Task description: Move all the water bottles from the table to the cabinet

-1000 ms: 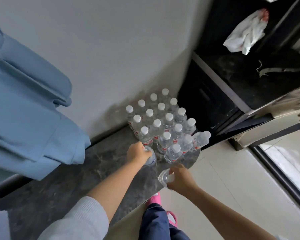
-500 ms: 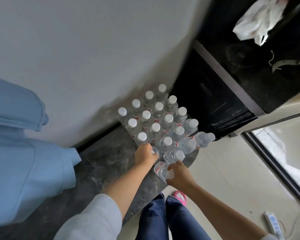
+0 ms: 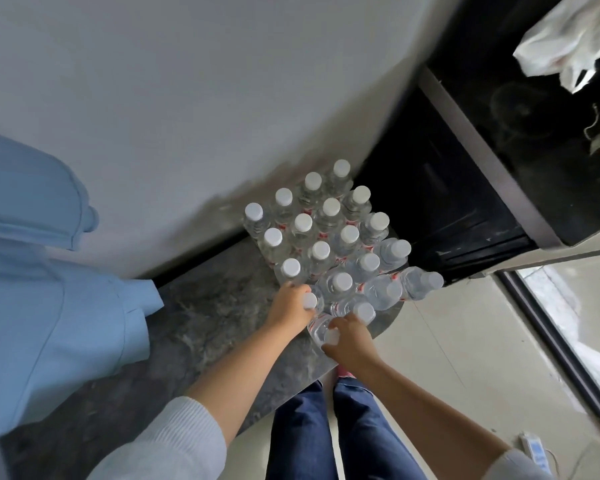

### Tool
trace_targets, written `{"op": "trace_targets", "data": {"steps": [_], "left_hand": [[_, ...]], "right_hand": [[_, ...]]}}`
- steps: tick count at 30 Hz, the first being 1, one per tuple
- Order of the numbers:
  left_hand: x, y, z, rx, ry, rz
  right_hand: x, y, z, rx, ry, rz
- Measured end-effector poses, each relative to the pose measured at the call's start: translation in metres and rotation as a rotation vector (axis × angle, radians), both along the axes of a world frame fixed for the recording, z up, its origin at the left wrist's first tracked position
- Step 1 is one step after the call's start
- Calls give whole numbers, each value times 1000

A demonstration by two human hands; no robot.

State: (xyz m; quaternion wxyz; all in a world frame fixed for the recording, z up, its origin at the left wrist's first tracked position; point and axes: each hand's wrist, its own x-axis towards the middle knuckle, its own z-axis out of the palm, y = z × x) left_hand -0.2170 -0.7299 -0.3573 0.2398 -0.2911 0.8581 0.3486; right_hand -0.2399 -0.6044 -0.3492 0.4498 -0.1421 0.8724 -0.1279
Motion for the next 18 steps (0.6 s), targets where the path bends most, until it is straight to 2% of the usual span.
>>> {"op": "trace_targets", "data": {"steps": [6,15,18], "left_hand": [[25,-1,4,-31,-10,97],[62,17,6,-85,-62,129],[62,29,12,-130,-38,152]], "right_hand": [[-9,-6,-1,-10,13,15],[-6,-2,-4,-48,-5,27],[-9,3,3,-67,-51,105]]}}
